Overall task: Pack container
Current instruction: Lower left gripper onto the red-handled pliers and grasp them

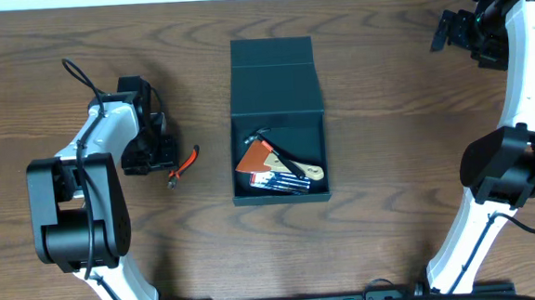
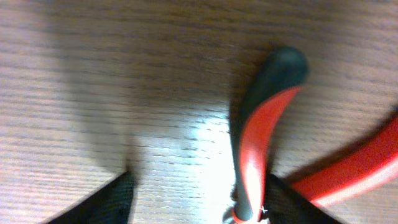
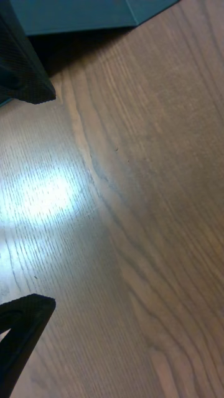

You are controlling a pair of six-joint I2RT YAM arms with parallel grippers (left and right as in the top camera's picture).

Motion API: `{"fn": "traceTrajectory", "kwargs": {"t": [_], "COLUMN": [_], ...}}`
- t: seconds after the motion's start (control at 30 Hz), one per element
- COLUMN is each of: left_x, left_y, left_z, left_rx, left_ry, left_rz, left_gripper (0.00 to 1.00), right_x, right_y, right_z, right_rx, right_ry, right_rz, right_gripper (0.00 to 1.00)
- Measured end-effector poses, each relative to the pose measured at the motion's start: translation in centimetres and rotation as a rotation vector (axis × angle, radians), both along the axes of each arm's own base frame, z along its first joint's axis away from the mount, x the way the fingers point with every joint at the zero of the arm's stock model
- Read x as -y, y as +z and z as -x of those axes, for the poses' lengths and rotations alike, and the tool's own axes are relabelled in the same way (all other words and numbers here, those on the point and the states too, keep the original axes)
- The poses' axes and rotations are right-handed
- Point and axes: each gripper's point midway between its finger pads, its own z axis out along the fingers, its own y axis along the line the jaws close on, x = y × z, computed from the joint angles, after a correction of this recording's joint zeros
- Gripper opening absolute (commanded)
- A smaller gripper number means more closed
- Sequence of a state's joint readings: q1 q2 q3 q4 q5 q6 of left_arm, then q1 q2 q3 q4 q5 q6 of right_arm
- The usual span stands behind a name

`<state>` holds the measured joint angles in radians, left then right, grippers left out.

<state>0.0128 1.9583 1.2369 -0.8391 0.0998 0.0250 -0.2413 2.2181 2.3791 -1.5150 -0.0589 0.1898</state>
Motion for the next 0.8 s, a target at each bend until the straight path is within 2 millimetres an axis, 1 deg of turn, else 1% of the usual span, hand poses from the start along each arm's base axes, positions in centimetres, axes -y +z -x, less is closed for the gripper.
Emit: {"fn": "traceTrajectory", "kwargs": {"t": [0.07, 0.13, 0.2, 0.23, 0.3, 0.33, 0.63, 0.8], "left_x": [0.11, 0.17, 0.31, 0.35, 0.45, 0.49, 0.55, 0.56], "left_y": [0.02, 0.03, 0.04, 0.06, 0.06, 0.06, 0.04, 0.02], "left_z": [0.03, 0.05, 0.13, 0.13, 0.2, 0.2, 0.2, -0.25], "left_rx": [-0.001, -0.003, -0.005, -0.006, -0.009, -0.009, -0.009, 0.009], "left_ry": [-0.001, 0.003, 0.001, 0.002, 0.006, 0.006, 0.002, 0.002], "left_rz": [0.007, 0.01, 0.018, 0.02, 0.026, 0.028, 0.032, 0.033], "left_gripper": [0.58, 0.52, 0.48, 0.45, 0.36, 0.35, 0.33, 0.2], "right_x": [-0.02, -0.05, -0.06, -0.07, -0.08, -0.09, -0.14, -0.14], "right_y": [-0.02, -0.05, -0.06, -0.07, -0.07, -0.08, -0.12, -0.12], "right_z": [0.1, 0.2, 0.28, 0.31, 0.34, 0.37, 0.58, 0.58], "right_rx": [-0.004, -0.009, -0.012, -0.013, -0.014, -0.016, -0.024, -0.024], "right_ry": [0.0, 0.0, 0.0, 0.0, 0.0, 0.0, 0.0, 0.0], "right_rz": [-0.001, -0.002, -0.002, -0.003, -0.003, -0.004, -0.006, -0.006], "right_gripper": [0.99, 0.99, 0.99, 0.99, 0.99, 0.99, 0.99, 0.99]}}
